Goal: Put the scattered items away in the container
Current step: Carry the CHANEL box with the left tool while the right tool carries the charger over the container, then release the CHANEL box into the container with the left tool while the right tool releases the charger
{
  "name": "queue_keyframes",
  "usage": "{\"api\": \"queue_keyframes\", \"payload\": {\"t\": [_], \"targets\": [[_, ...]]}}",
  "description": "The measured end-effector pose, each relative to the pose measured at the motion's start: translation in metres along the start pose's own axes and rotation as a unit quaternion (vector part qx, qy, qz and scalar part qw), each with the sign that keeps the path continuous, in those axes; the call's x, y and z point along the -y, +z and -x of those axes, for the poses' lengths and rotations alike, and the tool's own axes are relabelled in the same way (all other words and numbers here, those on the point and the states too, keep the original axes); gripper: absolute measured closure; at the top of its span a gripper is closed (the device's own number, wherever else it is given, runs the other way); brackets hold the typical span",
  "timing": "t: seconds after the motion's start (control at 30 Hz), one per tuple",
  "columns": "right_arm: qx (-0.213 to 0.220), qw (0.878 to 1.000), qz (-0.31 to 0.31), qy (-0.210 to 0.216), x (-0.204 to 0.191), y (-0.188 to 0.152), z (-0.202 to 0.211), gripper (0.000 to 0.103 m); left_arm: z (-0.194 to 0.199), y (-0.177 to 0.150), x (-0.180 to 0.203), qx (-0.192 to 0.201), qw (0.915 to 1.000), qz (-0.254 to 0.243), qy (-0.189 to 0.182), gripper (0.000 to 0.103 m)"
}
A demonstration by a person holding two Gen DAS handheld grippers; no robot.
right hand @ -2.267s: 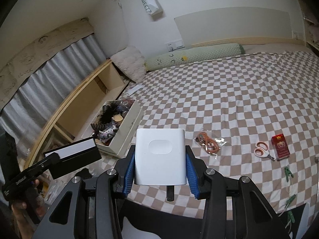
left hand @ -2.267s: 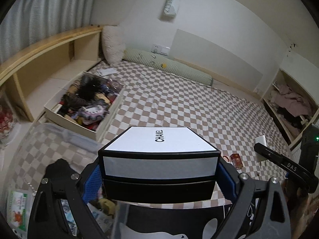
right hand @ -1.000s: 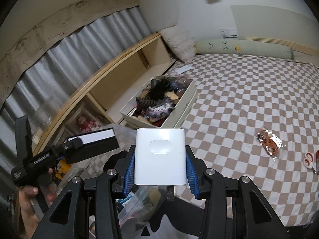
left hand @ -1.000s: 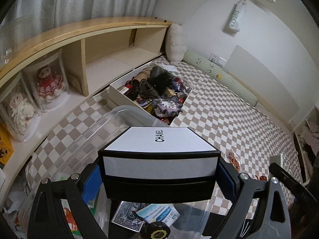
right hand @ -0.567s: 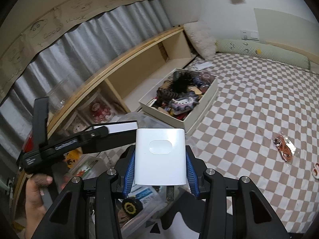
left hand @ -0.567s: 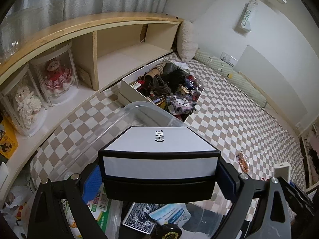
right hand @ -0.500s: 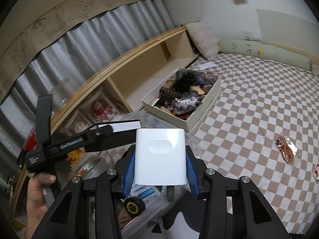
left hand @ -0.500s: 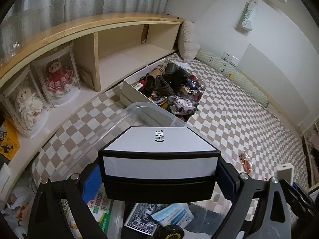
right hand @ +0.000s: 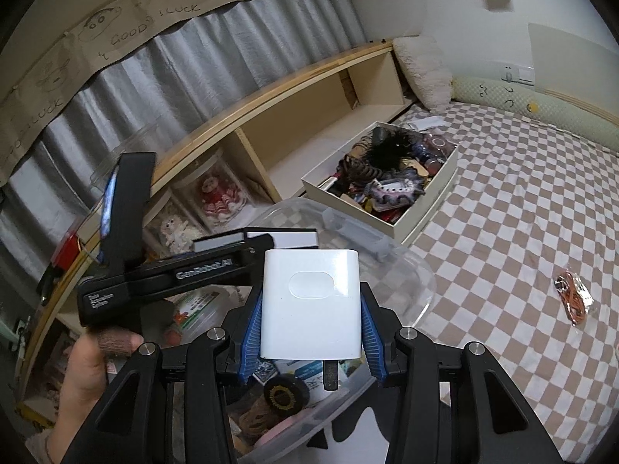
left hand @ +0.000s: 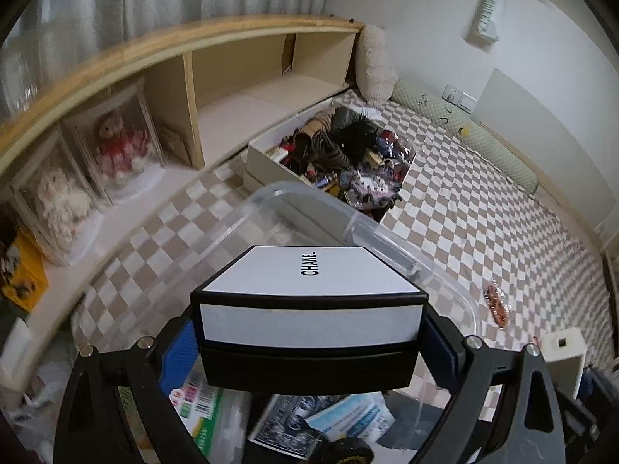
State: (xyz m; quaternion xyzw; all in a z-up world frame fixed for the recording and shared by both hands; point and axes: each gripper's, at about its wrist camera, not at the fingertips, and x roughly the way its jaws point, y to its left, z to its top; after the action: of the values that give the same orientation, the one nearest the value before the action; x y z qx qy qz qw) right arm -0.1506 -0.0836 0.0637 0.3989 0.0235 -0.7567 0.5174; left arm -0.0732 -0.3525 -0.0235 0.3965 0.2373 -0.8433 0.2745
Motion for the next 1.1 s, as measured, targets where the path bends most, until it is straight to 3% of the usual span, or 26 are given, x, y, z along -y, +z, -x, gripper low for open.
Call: {"api": "queue_keyframes", "payload": {"t": [0.43,0.63,0.73,1.1], "targets": [[-0.007,1.0,-0.001,0.006,-0.006,0.002,-0.007,0.057,-0.01,-0.007,0.007,-0.048,0.9988,-0.001,-0.009,0.006],[0.001,1.0,-0.012,0.004,-0.001,0.007,-0.003,0.057,-0.012,-0.013,0.013,-0.061,0.9978,-0.025,-0.001,0.006],[0.007,1.0,-0.017,0.002,0.002,0.01,0.0,0.057,-0.007,-0.016,0.018,-0.056,0.9977,-0.038,0.004,0.0],[0.007,1.0,-0.023,0.001,0.004,0.013,-0.003,0.057,0.018,-0.024,0.034,-0.015,0.9944,-0.092,0.049,0.0]]}}
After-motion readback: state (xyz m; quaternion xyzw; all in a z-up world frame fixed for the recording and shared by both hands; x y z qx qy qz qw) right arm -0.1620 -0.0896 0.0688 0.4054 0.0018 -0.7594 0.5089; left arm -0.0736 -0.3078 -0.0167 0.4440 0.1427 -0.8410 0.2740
